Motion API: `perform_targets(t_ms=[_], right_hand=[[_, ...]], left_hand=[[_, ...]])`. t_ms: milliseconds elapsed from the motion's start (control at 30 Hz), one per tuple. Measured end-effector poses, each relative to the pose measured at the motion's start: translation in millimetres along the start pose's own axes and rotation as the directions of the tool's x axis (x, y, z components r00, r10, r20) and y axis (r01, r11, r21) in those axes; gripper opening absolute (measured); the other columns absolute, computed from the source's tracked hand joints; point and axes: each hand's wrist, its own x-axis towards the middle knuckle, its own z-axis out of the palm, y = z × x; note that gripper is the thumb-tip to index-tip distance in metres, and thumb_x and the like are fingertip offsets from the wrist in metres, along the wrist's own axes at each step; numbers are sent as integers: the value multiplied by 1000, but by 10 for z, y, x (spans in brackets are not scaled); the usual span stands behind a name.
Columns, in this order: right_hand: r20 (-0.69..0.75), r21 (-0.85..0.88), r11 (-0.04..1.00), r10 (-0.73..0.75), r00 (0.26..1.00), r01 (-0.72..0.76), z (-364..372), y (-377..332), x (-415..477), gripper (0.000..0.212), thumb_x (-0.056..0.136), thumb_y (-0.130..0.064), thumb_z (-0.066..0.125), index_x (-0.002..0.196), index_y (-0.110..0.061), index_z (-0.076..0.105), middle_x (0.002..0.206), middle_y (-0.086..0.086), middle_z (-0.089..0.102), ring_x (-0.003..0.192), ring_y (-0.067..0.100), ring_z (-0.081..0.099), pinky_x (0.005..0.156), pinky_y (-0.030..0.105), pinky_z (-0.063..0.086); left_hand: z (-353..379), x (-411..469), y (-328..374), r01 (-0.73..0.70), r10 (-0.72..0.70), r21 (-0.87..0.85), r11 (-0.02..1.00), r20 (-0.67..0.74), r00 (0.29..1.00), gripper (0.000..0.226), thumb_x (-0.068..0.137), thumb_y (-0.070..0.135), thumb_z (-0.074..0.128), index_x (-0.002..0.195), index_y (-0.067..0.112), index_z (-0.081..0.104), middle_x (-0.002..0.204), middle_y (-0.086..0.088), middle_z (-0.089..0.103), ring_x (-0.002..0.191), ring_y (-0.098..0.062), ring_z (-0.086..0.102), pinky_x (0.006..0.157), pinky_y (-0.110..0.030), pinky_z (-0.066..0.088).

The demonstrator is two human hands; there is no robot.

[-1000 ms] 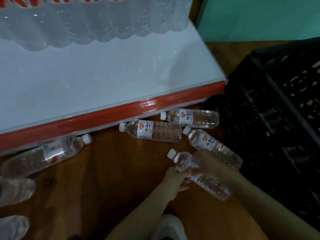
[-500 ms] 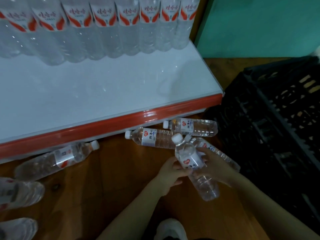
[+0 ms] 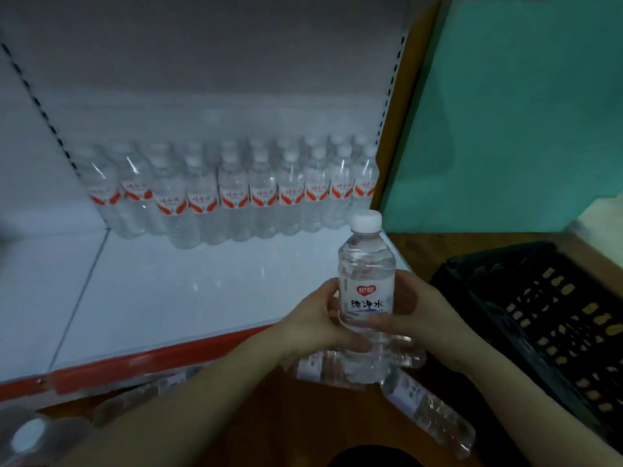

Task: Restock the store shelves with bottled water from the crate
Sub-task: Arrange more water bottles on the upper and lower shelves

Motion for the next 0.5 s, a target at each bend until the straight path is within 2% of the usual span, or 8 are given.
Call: perform_targets(t_ms=[100, 200, 300, 367, 400, 500], right_hand=[[51, 25, 994, -107, 993, 106, 76, -443, 57, 63, 54, -22, 78, 112, -33, 55, 105, -18, 69, 100, -2, 63, 74, 12, 50], [120, -12, 981, -192, 974, 194, 231, -885, 110, 75, 51, -22, 82, 116, -43, 49, 106, -11, 69, 95, 3, 66, 72, 17, 52], [117, -6, 956, -290, 950, 293, 412, -1322, 168, 80, 48, -30, 92, 113, -48, 50, 101, -9, 71, 91, 7, 69, 70, 20, 54], [105, -6, 930, -364, 925, 367, 538, -1609, 210, 91, 36, -47, 90, 118, -44, 50, 103, -11, 71, 92, 9, 69, 72, 26, 56], [89, 4, 917, -397, 914, 398, 600, -1755, 239, 94, 34, -49, 89, 120, -40, 50, 103, -10, 71, 91, 11, 70, 72, 28, 57], [35, 84, 865, -499, 866, 495, 762, -2216, 315, 73, 45, -37, 88, 110, -27, 57, 92, -9, 74, 81, 10, 71, 63, 20, 55]], left_hand=[[-288, -198, 292, -111, 118, 103, 988, -63, 991, 76, 66, 2, 79, 130, 23, 44, 118, -1, 63, 103, -15, 63, 87, -34, 55], [-628, -480, 639, -176, 190, 111, 978, -133, 973, 75, 64, -4, 78, 125, 27, 48, 114, -6, 64, 94, -15, 67, 77, -29, 57], [-912, -787, 920, -269, 303, 202, 942, -164, 939, 76, 59, 6, 83, 122, 33, 49, 111, -3, 67, 99, -20, 66, 86, -38, 55], [-1100, -986, 1141, -310, 367, 252, 917, -224, 903, 80, 51, 21, 84, 122, 37, 50, 108, 1, 68, 102, -22, 64, 88, -45, 54], [-1195, -1081, 1257, -321, 387, 265, 909, -254, 886, 81, 49, 25, 84, 122, 38, 50, 107, 2, 69, 101, -23, 65, 87, -47, 53], [-1451, -1327, 1584, -407, 490, 297, 864, -311, 814, 78, 49, 25, 83, 120, 33, 50, 105, 1, 71, 97, -21, 67, 85, -50, 54]])
